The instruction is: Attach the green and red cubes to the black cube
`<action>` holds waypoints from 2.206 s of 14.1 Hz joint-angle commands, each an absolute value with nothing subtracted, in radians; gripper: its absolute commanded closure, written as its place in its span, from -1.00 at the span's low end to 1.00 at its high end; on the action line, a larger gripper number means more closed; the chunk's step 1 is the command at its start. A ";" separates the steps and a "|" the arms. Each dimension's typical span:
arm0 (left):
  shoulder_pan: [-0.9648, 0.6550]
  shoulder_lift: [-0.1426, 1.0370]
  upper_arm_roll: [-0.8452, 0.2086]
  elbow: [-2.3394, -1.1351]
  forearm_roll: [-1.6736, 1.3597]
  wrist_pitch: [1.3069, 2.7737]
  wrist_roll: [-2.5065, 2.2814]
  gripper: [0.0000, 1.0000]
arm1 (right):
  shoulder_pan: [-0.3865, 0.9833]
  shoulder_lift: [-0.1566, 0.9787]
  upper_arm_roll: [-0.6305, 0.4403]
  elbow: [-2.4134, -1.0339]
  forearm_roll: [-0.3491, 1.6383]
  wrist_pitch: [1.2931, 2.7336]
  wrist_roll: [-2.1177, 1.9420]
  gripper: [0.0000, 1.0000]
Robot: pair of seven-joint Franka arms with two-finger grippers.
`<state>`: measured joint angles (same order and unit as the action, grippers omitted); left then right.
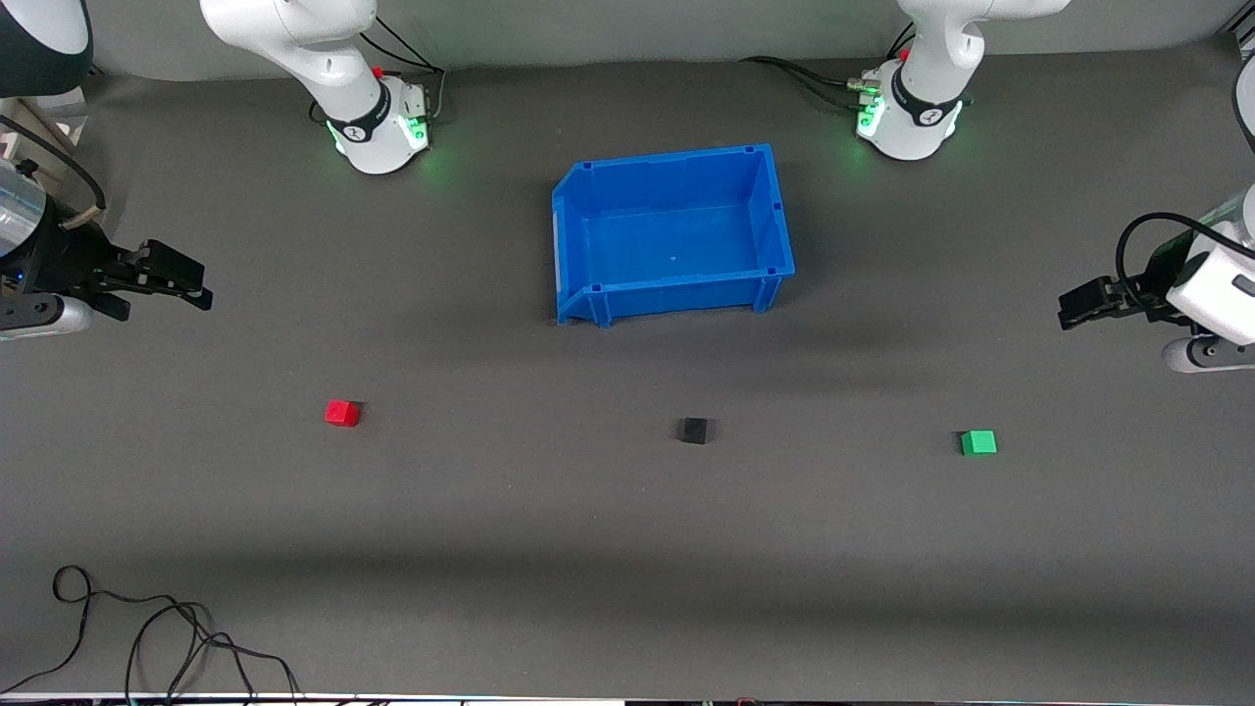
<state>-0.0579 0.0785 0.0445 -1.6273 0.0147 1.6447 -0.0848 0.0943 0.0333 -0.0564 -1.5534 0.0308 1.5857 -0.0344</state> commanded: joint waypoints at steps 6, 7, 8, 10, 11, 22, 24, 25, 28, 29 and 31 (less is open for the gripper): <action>-0.066 0.068 0.046 -1.641 0.006 1.652 -0.066 -1.00 | 0.104 0.052 -0.060 -1.529 0.009 1.585 -0.035 -1.00; -0.066 0.067 0.046 -1.638 0.006 1.651 -0.066 -1.00 | 0.106 0.052 -0.060 -1.529 0.009 1.585 -0.035 -1.00; -0.067 0.067 0.046 -1.638 0.006 1.651 -0.066 -1.00 | 0.104 0.052 -0.060 -1.529 0.009 1.585 -0.035 -1.00; -0.067 0.069 0.046 -1.638 0.006 1.651 -0.064 -1.00 | 0.104 0.051 -0.061 -1.531 0.009 1.583 -0.037 -1.00; -0.066 0.069 0.046 -1.638 0.006 1.651 -0.064 -1.00 | 0.103 0.051 -0.061 -1.531 0.009 1.583 -0.037 -1.00; -0.064 0.094 0.046 -1.603 0.008 1.600 -0.064 -1.00 | 0.104 0.049 -0.061 -1.534 0.009 1.580 -0.037 -1.00; -0.066 0.094 0.046 -1.597 0.006 1.600 -0.064 -1.00 | 0.104 0.049 -0.061 -1.532 0.009 1.580 -0.037 -1.00; -0.066 0.100 0.046 -1.588 0.008 1.600 -0.063 -1.00 | 0.104 0.049 -0.061 -1.534 0.009 1.578 -0.037 -1.00; -0.067 0.133 0.046 -1.539 0.006 1.597 -0.069 -1.00 | 0.097 0.055 -0.069 -1.539 0.012 1.580 -0.052 -1.00; -0.072 0.133 0.046 -1.529 0.006 1.597 -0.074 -1.00 | 0.097 0.063 -0.069 -1.539 0.014 1.585 -0.054 -1.00; -0.074 0.136 0.044 -1.505 0.005 1.594 -0.080 -1.00 | 0.100 0.083 -0.071 -1.540 0.011 1.591 -0.052 -0.99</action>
<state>-0.0608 0.1170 0.0380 -1.5637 0.0131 1.6230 -0.0773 0.0926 0.0525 -0.0648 -1.5546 0.0307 1.5872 -0.0348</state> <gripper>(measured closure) 0.000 0.000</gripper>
